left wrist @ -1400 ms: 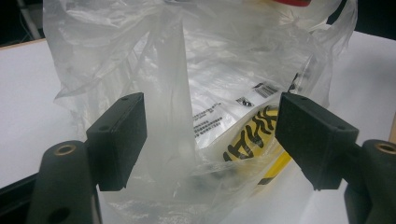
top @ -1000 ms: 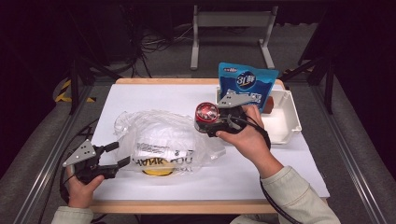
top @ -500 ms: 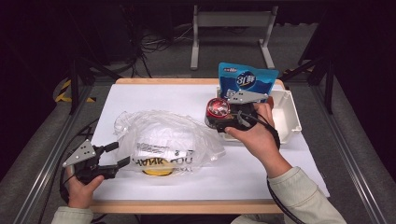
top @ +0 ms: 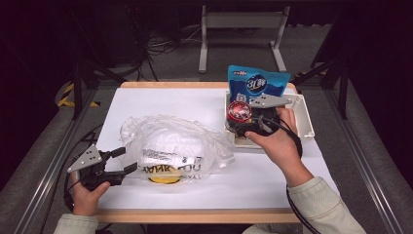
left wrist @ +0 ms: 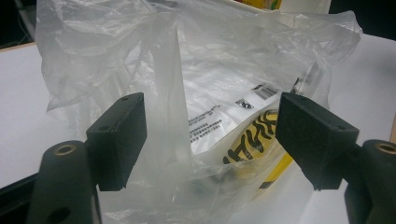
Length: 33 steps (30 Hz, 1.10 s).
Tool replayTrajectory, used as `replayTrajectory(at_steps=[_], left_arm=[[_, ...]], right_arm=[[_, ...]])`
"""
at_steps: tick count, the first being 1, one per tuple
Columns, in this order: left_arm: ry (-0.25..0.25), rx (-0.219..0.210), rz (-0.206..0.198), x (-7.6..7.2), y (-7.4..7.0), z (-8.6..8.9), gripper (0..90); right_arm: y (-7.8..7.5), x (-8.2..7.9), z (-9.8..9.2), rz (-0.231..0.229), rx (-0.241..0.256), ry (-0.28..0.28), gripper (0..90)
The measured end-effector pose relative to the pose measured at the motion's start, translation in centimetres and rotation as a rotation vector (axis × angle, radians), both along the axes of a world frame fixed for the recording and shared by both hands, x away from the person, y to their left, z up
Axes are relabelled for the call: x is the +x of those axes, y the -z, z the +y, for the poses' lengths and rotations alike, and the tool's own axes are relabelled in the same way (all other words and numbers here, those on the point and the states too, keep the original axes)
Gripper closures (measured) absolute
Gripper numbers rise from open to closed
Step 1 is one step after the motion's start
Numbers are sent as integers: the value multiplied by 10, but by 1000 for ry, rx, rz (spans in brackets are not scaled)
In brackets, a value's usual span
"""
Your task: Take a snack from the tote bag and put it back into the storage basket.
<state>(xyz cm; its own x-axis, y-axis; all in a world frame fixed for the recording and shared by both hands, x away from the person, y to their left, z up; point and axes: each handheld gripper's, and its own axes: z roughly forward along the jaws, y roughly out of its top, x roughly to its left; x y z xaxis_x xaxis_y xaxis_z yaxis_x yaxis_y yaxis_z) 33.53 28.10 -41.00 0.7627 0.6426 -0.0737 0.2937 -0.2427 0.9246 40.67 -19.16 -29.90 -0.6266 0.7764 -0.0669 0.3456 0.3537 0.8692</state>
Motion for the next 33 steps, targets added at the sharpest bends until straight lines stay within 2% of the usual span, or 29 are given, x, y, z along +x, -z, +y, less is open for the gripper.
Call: replayTrajectory(at_steps=[18,33], left_arm=[[-9,1,0,-2,1,1,257],[-11,1,3,-2,1,1,257]], right_arm=[[2,5,-32,6,-19,96,256],[10,9,-49,22,-35,187,256]])
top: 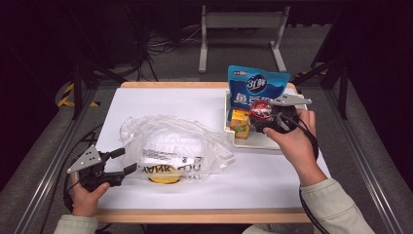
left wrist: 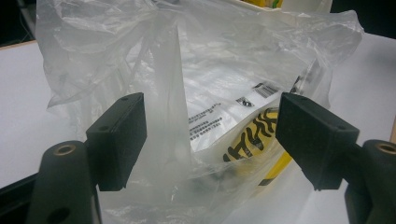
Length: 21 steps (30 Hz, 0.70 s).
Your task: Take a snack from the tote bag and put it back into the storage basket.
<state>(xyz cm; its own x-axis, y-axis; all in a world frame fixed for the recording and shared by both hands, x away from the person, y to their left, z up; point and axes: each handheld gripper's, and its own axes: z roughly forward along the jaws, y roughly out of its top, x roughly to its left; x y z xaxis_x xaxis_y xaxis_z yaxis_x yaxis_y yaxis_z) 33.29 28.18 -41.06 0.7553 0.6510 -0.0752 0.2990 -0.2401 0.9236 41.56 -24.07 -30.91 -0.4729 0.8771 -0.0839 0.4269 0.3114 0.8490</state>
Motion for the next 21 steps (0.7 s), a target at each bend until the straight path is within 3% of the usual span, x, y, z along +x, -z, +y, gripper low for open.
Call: replayTrajectory(at_steps=[21], left_arm=[[0,-3,-3,-1,0,1,255]], right_arm=[[18,8,-19,4,2,42,256]])
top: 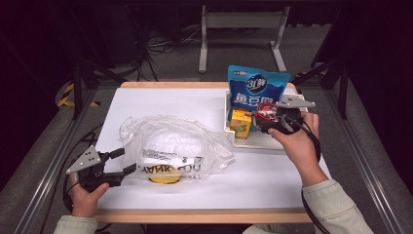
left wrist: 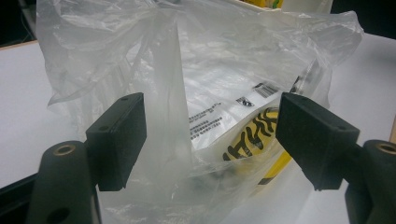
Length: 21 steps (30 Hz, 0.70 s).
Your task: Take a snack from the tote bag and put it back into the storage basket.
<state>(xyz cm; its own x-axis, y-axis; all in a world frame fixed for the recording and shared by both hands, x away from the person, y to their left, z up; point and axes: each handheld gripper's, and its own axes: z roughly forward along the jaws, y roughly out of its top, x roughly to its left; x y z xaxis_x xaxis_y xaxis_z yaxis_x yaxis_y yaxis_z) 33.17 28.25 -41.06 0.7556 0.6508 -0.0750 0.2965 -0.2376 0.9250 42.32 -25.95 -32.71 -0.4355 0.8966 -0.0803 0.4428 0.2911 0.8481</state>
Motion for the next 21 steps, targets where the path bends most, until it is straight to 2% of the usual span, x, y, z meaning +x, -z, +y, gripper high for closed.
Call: replayTrajectory(at_steps=[21], left_arm=[[2,3,-1,-1,0,0,249]], right_arm=[[30,8,-6,9,-11,23,255]])
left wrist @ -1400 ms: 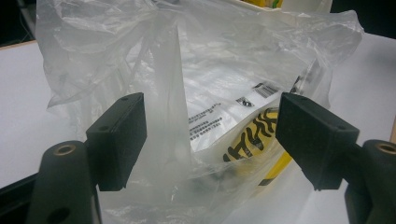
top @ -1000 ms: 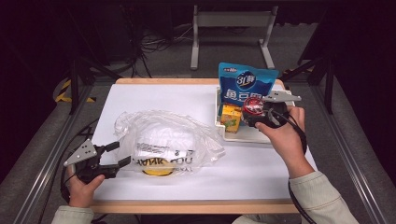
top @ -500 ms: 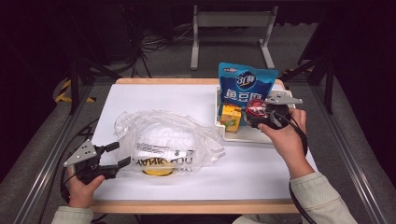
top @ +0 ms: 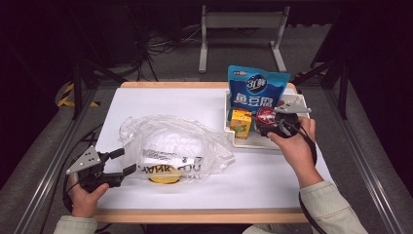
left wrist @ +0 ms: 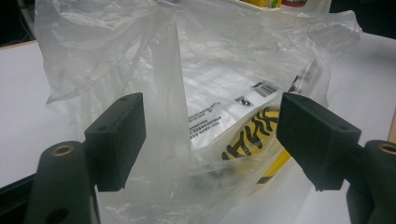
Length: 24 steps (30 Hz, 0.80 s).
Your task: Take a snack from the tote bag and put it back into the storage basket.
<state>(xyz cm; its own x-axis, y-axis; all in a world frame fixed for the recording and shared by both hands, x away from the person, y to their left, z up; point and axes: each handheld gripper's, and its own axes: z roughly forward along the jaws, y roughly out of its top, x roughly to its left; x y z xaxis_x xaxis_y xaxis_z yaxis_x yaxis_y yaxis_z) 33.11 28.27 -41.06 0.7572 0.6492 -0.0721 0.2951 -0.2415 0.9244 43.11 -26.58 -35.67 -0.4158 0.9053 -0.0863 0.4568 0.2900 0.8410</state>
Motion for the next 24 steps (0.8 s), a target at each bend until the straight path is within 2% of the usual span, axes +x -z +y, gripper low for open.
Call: replayTrajectory(at_steps=[17,24], left_arm=[[1,0,1,0,0,0,249],[3,0,1,0,0,0,249]], right_arm=[[23,3,2,6,-8,-1,256],[31,4,3,15,-9,21,256]])
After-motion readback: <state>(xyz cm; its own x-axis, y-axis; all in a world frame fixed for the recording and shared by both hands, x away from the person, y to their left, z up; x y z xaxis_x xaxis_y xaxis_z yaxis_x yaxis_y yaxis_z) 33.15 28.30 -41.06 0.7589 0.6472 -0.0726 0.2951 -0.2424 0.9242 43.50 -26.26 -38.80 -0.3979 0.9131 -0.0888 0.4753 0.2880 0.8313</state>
